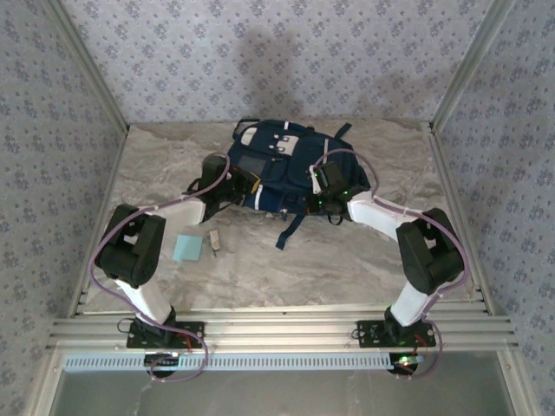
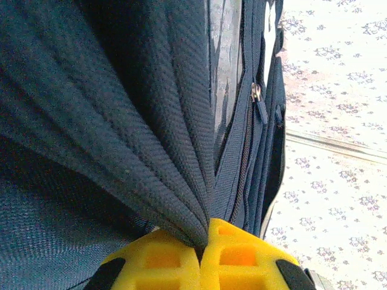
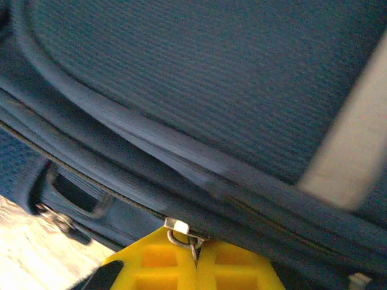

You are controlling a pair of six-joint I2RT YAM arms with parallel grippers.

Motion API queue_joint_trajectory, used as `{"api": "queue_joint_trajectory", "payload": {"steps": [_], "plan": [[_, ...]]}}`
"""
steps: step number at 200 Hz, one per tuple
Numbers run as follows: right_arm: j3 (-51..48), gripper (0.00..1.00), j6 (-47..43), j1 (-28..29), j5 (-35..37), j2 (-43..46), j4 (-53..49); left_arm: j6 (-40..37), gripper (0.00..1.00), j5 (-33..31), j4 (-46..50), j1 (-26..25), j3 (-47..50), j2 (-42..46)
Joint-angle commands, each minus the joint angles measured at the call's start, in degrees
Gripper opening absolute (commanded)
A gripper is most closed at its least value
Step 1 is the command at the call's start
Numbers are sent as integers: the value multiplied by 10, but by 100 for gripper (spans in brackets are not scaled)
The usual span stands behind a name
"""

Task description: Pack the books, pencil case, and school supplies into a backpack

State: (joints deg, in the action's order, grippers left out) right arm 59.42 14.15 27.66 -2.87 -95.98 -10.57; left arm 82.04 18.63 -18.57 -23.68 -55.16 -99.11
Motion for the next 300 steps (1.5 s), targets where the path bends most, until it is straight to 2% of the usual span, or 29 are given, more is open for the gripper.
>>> {"api": "queue_joint_trajectory", "payload": {"steps": [1,51,78,111,130,148,160,180,194,208,226,247,250,267,272,300], "plan": [[-17,0,-45,-43,36,27,-83,-30,0,-20,6,34,-29,10],[-35,0,-82,-103,25,53,-110,-56,0,-1,25,55,-46,-1],[-27,0,-95,-117,9,60,-118,-89,0,14,53,68,-71,-16],[-7,0,-78,-80,-29,68,-145,-148,0,47,104,79,-143,-71],[-2,0,-69,-55,-24,72,-154,-148,0,59,98,79,-157,-91],[-9,0,-35,-45,-62,81,-146,-162,1,54,103,79,-171,-105],[-11,0,-12,-27,-86,86,-139,-180,6,61,123,79,-200,-124],[-9,0,26,13,-120,85,-121,-196,23,89,142,79,-252,-166],[-8,0,59,36,-152,79,-93,-204,45,116,165,75,-292,-196],[-5,0,89,55,-187,65,-55,-223,55,139,199,71,-331,-215],[8,0,118,76,-225,37,-13,-256,68,151,237,71,-353,-208],[36,0,120,85,-231,1,0,-316,82,124,312,82,-357,-165],[39,0,120,85,-233,-4,2,-324,86,119,321,85,-355,-156],[57,0,121,81,-243,-28,18,-349,89,91,352,96,-323,-102],[61,0,121,80,-246,-33,21,-353,97,82,357,98,-309,-84],[106,0,126,80,-266,-76,44,-347,98,63,361,104,-231,-2]]}}
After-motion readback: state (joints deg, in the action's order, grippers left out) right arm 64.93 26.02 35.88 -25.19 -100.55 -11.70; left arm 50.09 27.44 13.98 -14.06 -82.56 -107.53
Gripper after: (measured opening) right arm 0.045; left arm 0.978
